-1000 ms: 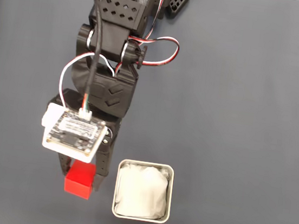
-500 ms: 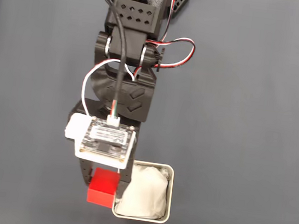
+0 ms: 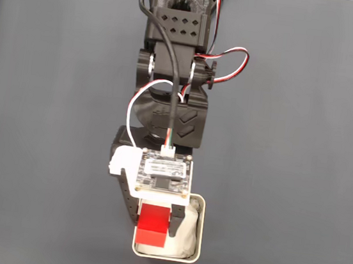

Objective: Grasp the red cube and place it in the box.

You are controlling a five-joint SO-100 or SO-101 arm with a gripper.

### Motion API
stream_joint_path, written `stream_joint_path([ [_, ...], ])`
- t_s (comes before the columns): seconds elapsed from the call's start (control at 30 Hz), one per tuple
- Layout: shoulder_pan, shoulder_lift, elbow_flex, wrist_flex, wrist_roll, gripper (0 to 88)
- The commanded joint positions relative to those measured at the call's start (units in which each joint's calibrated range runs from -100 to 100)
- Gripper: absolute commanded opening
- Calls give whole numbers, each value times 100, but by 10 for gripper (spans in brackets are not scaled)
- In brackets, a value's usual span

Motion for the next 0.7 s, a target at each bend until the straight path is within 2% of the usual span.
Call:
stream_joint_path([
  [0.0,-91,-386,73,-251,83,61],
  [0.67,-283,-611,684,-571,112,60],
])
